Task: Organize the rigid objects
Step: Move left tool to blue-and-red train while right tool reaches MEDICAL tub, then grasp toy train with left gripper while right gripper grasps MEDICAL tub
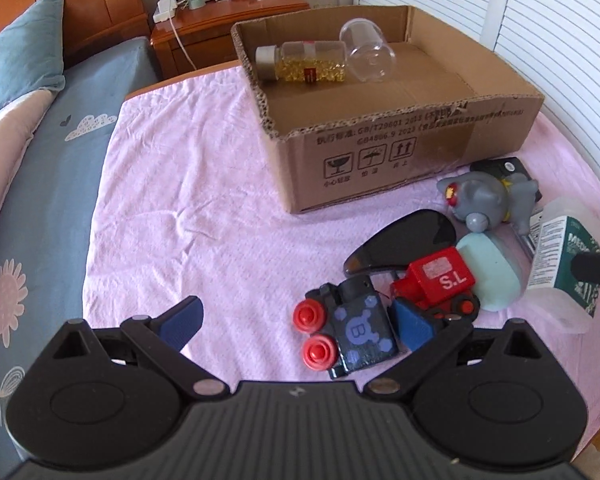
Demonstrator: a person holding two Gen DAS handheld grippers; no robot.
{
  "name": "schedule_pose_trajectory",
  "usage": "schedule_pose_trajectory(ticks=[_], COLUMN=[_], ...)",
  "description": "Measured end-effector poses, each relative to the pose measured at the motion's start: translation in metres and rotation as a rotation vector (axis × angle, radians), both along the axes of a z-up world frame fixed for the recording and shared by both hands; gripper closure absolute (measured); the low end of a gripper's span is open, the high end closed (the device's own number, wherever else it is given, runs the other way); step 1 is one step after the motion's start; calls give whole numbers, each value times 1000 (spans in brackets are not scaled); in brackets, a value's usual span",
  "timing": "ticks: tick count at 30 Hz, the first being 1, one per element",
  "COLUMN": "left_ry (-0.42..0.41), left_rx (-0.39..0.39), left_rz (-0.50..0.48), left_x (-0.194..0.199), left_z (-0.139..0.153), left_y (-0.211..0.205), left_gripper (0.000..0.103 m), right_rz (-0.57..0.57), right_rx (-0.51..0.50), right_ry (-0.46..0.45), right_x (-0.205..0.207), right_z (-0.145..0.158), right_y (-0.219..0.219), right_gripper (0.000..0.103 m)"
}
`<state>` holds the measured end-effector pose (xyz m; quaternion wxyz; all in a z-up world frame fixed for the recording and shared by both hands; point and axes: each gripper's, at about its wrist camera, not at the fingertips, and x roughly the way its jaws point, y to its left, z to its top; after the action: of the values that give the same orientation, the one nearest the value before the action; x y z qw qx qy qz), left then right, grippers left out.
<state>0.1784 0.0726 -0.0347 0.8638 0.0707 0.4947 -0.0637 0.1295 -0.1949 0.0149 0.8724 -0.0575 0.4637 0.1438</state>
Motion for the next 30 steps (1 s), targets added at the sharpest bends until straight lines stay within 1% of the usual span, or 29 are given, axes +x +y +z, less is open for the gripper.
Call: schedule_pose_trajectory(ticks=[2, 4, 7, 9, 12, 15, 19, 25, 30], left_ry=[9, 23, 43, 38, 47, 22, -6, -27, -44], left_rx=[29, 35, -7, -35, -81, -78, -82, -87, -89], left_rz=[13, 31, 52, 65, 106, 106, 94, 80, 82], left_x=[-1, -2, -4, -6, -9, -13, -18, -20, -21], left_z=[-7, -14, -22, -24, -26, -26, -27, -28, -28], left_y=[5, 11, 21, 27, 36, 36, 35, 38, 38], left_gripper=[3, 4, 3, 3, 1, 0, 0, 0, 0], right_rz=[2, 5, 19, 31, 72, 117, 159, 246, 241], right_rx=[-9, -12, -18, -25, -25, -16, -33, -80, -124], right_ry=[2, -1, -12, -19, -31, -32, 9, 90, 101], right_x=[1, 1, 1, 0, -2, 0, 0, -25, -39], right_z=[-1, -2, -3, -4, -5, -9, -17, -25, -40], right_y=[2, 3, 6, 9, 12, 15, 20, 28, 32], right_gripper=[0, 0, 0, 0, 0, 0, 0, 0, 0])
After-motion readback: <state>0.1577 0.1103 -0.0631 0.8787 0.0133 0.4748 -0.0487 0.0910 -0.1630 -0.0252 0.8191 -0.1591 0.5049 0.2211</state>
